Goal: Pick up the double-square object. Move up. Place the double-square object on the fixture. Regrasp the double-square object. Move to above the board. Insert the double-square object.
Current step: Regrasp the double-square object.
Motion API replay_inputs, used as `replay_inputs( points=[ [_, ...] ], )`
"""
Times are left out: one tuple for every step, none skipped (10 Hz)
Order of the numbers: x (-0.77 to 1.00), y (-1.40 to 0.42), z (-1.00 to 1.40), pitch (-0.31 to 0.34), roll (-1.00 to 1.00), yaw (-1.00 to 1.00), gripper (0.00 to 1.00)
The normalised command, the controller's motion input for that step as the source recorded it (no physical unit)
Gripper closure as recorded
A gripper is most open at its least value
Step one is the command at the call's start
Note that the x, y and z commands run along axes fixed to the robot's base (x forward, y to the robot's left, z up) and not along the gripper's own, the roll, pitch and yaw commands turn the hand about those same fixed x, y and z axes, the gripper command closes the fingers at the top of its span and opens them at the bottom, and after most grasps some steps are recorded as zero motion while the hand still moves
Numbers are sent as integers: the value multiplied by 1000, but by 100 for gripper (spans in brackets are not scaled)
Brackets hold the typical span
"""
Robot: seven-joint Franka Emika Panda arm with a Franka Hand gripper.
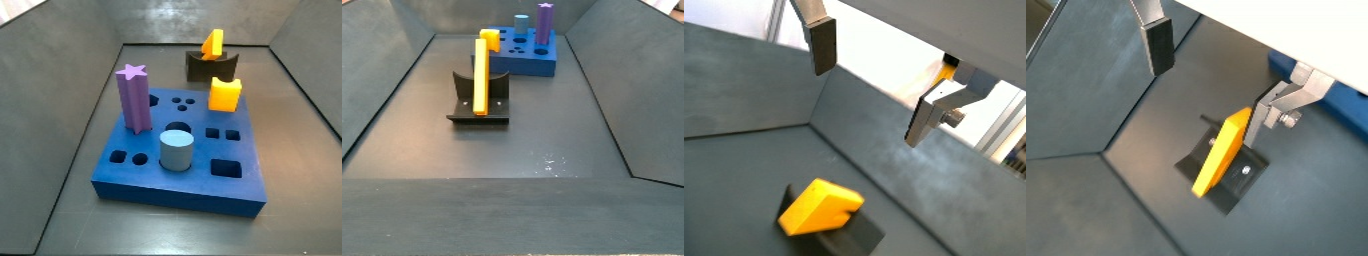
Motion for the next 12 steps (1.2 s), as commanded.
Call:
replay_inputs(
  points=[
    [118,-53,-11,257,1000,192,0],
    [119,-53,-10,279,1000,247,0],
    [131,-57,-8,237,774,276,0],
    [147,-58,-13,193,595,293,0],
    [168,-58,-13,132,370,297,0],
    [176,-48,-3,103,289,292,0],
    [167,-49,-4,44,210,271,0],
    [151,-54,-11,14,193,247,0],
    [133,-59,-8,-4,190,204,0],
    [50,42,-1000,-81,164,233,0],
    [52,44,-1000,-88,163,188,0],
    [57,41,-1000,-108,158,155,0]
  ],
)
